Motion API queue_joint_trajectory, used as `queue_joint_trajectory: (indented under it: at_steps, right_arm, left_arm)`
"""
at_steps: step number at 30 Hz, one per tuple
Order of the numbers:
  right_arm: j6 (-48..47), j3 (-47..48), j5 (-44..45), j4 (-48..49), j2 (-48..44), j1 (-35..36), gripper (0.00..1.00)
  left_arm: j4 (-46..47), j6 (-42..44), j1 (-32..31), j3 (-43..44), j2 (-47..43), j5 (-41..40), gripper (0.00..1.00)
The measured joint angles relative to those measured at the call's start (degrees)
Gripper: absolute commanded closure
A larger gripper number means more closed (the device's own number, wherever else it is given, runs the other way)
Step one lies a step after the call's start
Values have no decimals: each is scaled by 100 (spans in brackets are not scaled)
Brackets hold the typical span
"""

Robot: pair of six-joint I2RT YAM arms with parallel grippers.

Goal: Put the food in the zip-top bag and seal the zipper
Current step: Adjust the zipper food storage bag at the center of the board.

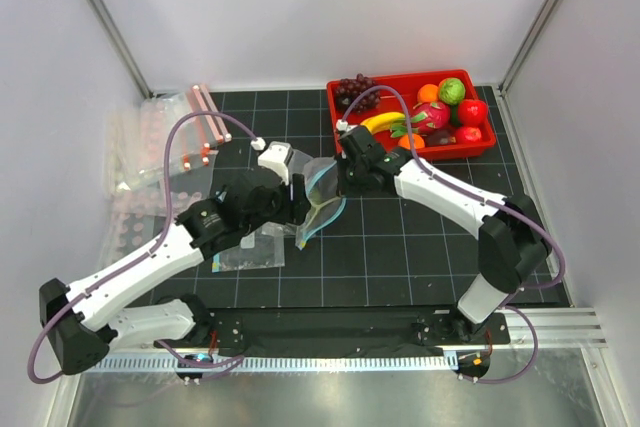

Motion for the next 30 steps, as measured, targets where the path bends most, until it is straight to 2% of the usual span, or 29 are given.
queue_joint_trajectory:
  at_steps: [2, 8, 12, 16, 17, 20, 21, 22, 26, 30]
  right_arm:
    - [0, 0, -15, 26, -24, 0, 99]
    - [28, -13, -57, 90, -35, 0, 99]
    - [50, -33, -61, 105, -35, 0, 99]
    - [81, -42, -116, 127, -35, -2, 99]
    - [83, -50, -146, 133, -35, -2, 99]
    - [98, -70, -208, 146, -37, 0, 99]
    - [98, -79, -214, 149, -46, -2, 99]
    - [101, -90, -219, 146, -61, -2, 98]
    - [120, -98, -225, 149, -184, 0, 56]
    - [98, -170, -103, 164, -428, 0, 50]
  left_arm:
    - [140, 7, -85, -50, -61, -48, 44]
    - [466, 118, -326, -107, 111, -142, 46]
    - [592, 162, -356, -107, 361, -297, 53]
    - [636, 197, -356, -105, 638, -422, 56]
    - [636, 210, -356, -94, 730, -448, 60]
    - [629, 273, -356, -2, 1010, -518, 87]
    - [634, 291, -356, 24, 1080, -535, 100]
    - [643, 295, -356, 50, 1156, -557, 100]
    - [645, 332, -356, 57, 1187, -612, 100]
    - [651, 328, -330, 57, 1132, -697, 100]
